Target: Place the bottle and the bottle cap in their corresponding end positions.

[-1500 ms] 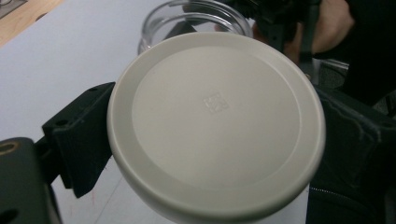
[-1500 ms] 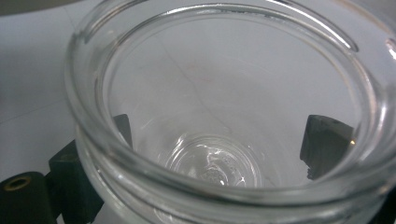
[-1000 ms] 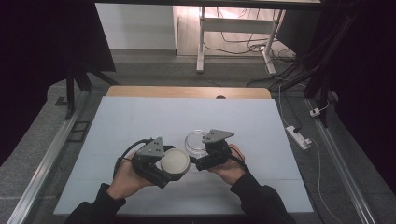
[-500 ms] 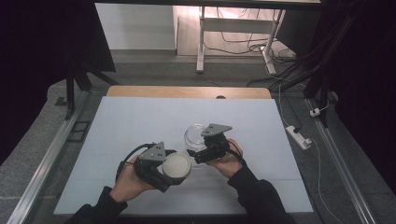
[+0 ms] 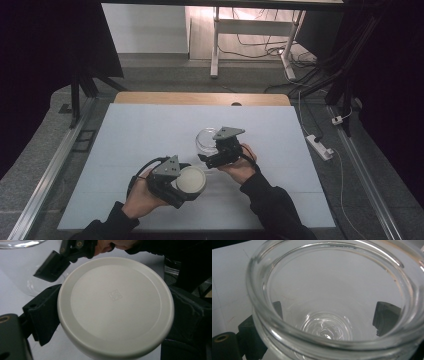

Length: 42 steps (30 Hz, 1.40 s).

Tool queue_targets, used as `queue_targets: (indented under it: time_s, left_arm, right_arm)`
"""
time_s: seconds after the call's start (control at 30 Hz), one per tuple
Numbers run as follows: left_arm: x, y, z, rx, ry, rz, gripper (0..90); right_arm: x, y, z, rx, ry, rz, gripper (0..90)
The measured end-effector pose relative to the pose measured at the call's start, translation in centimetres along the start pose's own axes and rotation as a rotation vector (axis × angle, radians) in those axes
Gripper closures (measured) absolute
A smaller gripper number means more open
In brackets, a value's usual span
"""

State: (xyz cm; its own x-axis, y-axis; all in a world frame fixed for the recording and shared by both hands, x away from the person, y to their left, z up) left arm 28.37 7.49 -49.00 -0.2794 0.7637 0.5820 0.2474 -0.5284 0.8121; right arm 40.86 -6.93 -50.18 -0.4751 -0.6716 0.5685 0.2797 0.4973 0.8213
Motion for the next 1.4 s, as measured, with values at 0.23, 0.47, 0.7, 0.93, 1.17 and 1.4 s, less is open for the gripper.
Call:
queue_targets:
  time_s: [0.23, 0.47, 0.7, 0.93, 1.17, 1.4]
  left_arm:
    - [-1.2, -0.7, 0.2, 0.001, 0.0, 0.012, 8.0]
    - [-2.5, -1.3, 0.3, -0.001, 0.002, 0.017, 8.0]
    - [-3.8, -1.6, 0.4, -0.009, 0.002, 0.018, 8.0]
    - [-5.0, -2.1, 0.6, -0.026, 0.014, 0.04, 7.9]
    - [-6.1, -2.5, 0.9, -0.022, 0.012, 0.056, 8.0]
    - [-7.1, -3.0, 1.3, -0.016, 0.02, 0.072, 8.0]
  right_arm:
    - [-0.7, 0.2, -0.6, -0.004, -0.011, 0.005, 6.6]
    - [-1.5, 0.3, -1.2, -0.007, -0.027, 0.011, 6.6]
    - [-2.3, 0.5, -1.9, -0.015, -0.041, 0.015, 6.6]
    - [-3.3, 0.9, -2.5, -0.024, -0.05, 0.014, 6.6]
    - [-4.6, 1.0, -2.9, -0.028, -0.058, 0.025, 6.6]
    - [-5.6, 1.1, -3.4, -0.031, -0.068, 0.027, 6.6]
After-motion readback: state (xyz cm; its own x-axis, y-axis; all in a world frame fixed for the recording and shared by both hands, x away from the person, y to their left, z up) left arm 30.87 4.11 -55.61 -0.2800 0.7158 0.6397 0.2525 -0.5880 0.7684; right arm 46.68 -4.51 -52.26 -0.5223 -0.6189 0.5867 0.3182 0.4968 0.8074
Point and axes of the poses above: each handheld gripper's, and its own axes: x roughly backward along the jaws, y roughly out of its top, z roughly to its left, the point moved 5 cm from there along -x, roughly forward along the jaws, and after that the axes turned 1 degree about -z, right-handed, at the moved point
